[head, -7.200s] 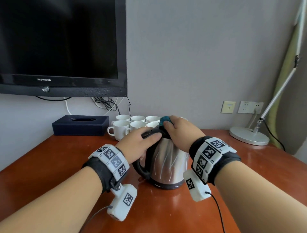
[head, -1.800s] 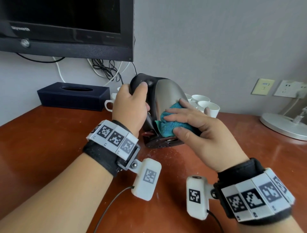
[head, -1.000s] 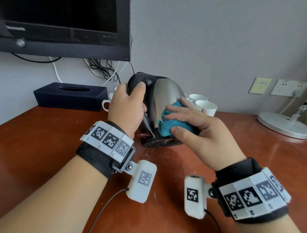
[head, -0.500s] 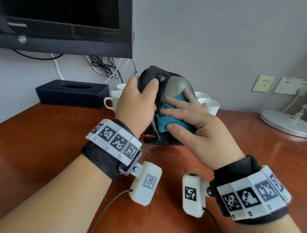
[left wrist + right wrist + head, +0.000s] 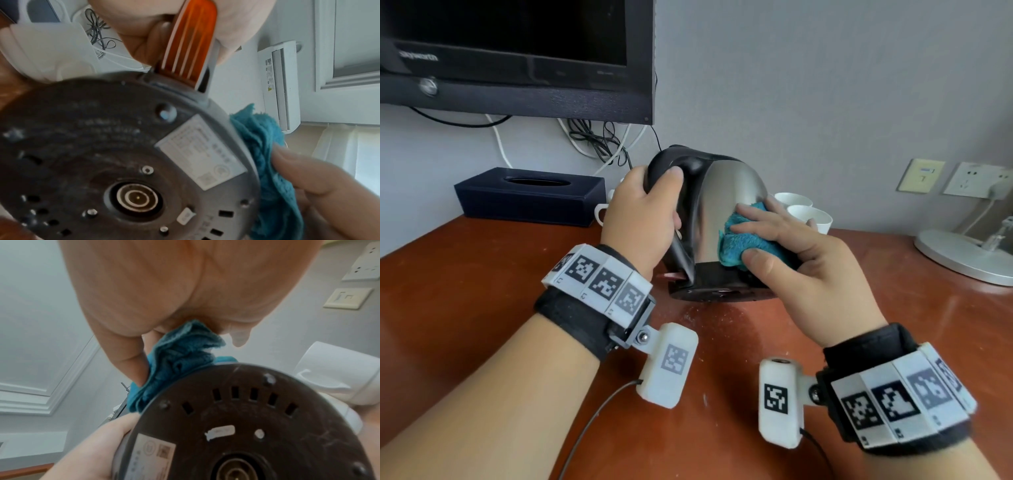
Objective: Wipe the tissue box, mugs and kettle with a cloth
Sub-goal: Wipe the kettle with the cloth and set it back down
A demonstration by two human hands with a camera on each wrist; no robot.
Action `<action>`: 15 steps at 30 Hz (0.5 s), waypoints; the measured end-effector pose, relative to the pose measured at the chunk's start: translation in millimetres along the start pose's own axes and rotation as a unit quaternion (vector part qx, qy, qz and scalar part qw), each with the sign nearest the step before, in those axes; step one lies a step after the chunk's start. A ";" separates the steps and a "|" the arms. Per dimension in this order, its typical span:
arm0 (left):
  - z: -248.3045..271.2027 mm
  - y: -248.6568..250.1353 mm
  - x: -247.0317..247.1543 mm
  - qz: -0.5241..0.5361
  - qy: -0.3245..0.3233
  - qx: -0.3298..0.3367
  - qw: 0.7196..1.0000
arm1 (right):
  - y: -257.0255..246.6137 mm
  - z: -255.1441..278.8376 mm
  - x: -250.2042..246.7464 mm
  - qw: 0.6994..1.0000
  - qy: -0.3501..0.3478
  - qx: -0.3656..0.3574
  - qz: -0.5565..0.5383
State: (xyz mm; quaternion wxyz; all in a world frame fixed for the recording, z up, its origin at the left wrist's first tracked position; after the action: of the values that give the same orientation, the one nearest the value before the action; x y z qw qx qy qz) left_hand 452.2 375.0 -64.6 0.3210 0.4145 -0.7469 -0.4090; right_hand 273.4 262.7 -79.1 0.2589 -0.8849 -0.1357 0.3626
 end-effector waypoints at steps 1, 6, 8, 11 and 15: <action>0.0 -0.2 0.3 0.002 0.002 -0.003 1.000 | -0.3 -0.1 -0.1 1.000 0.002 0.003 -0.002; 8.2 4.0 10.7 0.005 0.000 0.007 1.000 | -5.1 -0.2 4.7 0.999 -0.025 -0.017 0.038; 10.9 7.3 15.0 -0.015 -0.006 0.025 1.000 | -9.5 -1.1 8.6 0.996 -0.033 -0.031 0.070; 9.5 8.6 14.3 -0.012 -0.015 0.027 0.999 | -11.0 -3.1 11.4 0.995 -0.033 -0.037 0.083; 1.7 1.6 5.7 0.008 -0.009 0.004 1.000 | -1.4 -1.2 5.4 1.000 -0.013 -0.012 0.016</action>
State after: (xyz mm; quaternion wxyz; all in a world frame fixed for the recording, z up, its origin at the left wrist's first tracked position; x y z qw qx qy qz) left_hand 447.7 371.1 -63.1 0.3162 0.4062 -0.7546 -0.4069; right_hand 277.9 265.8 -80.7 0.2408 -0.8850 -0.1290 0.3770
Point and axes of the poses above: each hand's wrist, its own z-axis away from the middle knuckle, its own x-axis out of the palm, y = z × x, the point moved 3 cm from there along -z, towards the middle knuckle, and after that the axes turned 12 degrees about z, right-handed, at the moved point
